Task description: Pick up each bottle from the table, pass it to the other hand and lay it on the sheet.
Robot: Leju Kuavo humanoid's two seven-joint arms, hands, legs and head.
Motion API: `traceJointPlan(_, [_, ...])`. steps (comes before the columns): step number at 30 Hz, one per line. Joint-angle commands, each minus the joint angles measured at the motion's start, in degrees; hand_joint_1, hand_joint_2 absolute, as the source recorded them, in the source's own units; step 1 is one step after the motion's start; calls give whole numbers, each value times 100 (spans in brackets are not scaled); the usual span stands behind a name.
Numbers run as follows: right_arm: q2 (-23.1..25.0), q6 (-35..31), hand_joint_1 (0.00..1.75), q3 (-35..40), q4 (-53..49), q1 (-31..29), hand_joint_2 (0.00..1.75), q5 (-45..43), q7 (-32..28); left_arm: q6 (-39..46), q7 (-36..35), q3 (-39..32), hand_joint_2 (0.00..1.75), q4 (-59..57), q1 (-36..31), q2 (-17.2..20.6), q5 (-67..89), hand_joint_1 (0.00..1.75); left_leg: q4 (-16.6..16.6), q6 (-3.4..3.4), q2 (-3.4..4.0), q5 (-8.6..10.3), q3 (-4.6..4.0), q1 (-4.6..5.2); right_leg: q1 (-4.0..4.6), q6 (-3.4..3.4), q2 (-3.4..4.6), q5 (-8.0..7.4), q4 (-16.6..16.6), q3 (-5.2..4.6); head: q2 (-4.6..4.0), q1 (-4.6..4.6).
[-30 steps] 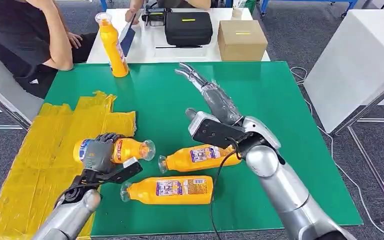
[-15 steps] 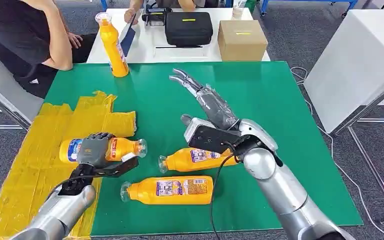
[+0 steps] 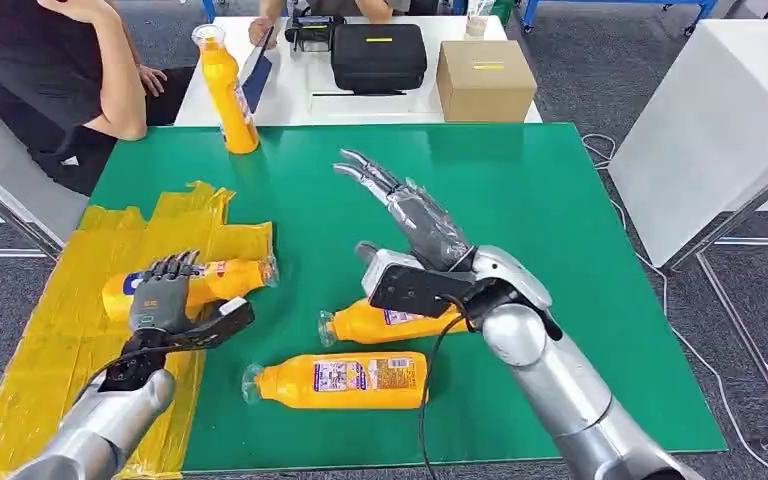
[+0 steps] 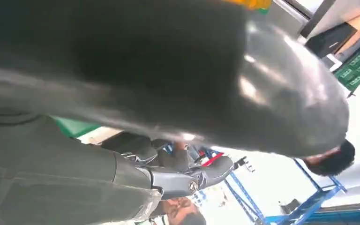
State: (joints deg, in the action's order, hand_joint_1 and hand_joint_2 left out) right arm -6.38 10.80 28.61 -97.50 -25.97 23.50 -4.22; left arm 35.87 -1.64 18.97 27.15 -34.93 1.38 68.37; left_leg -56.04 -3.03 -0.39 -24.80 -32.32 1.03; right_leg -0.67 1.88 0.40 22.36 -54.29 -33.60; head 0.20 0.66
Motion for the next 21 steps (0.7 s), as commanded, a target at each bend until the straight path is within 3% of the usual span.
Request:
traceJointPlan(1, [-212, -140, 0, 0, 396, 26, 0, 36, -304, -151, 423, -703, 0, 90, 70, -83, -450, 0, 0, 20, 3, -11, 21, -9, 8, -7, -2, 8, 5, 24, -2, 2])
traceJointPlan(5, [-377, -281, 0, -48, 138, 344, 0, 196, -420, -571, 1359, -1225, 0, 1017, 426, -280, -1722, 0, 0, 18, -2, -9, 17, -7, 7, -6, -7, 8, 6, 20, -2, 0])
traceJointPlan(6, [-440, -335, 0, -97, -7, 504, 0, 238, -425, -1069, 1865, -1460, 0, 1686, 609, -373, -2762, 0, -3, 26, -10, -16, 28, -12, 11, -9, -17, 16, 6, 35, -2, 2])
traceJointPlan(7, [-462, -326, 0, -117, -74, 556, 0, 235, -424, -1199, 1632, -1326, 0, 2045, 713, -320, -2817, 0, 0, 18, -13, -8, 15, -7, 7, -5, -18, 10, 8, 21, -2, 0])
traceJointPlan(9, [-497, -518, 0, -169, -275, 769, 0, 402, -493, -1800, 1932, -1469, 0, 3122, 1010, -356, -4345, 0, -5, 18, -15, -9, 11, -8, 8, -6, -18, 11, 5, 16, -2, -2])
traceJointPlan(11, [-504, -548, 0, -174, -388, 855, 0, 435, -489, -1943, 1795, -1358, 0, 3681, 1163, -284, -4779, 0, -8, 17, -12, -11, 3, -9, 9, -5, -12, 10, 2, 8, -2, 0])
traceJointPlan(12, [-517, -644, 0, -201, -568, 1135, 175, 589, -450, -2079, 2182, -1390, 0, 4507, 1469, -182, -5712, 0, -15, 24, -5, -20, 11, -12, 12, -8, -7, 16, -3, 14, -2, 0])
traceJointPlan(14, [-608, -773, 0, -91, -793, 1515, 175, 761, -492, -2006, 2015, -1328, 0, 5807, 1957, 124, -6278, 0, -2, 15, 9, -12, 4, -10, 10, -6, 1, 7, 8, 4, -2, 2])
traceJointPlan(16, [-634, -831, 0, -19, -830, 1612, 175, 817, -487, -1975, 1979, -1375, 0, 6239, 2129, 236, -6432, 0, -7, 29, 19, -30, 22, -17, 16, -13, 9, 22, 2, 20, -2, 0])
traceJointPlan(18, [-682, -828, 0, 109, -808, 1789, 175, 923, -309, -1752, 2426, -1588, 0, 6813, 2424, 398, -6843, 0, -11, 31, 27, -36, 23, -15, 15, -13, 15, 24, -4, 18, -2, 0])
traceJointPlan(21, [-720, -1302, 0, 490, -710, 2333, 175, 2096, 99, -1779, 2552, -1971, 0, 7448, 3084, 748, -7423, 0, 3, 28, 33, -27, 17, -14, 14, -13, 24, 14, 8, 9, -2, -2])
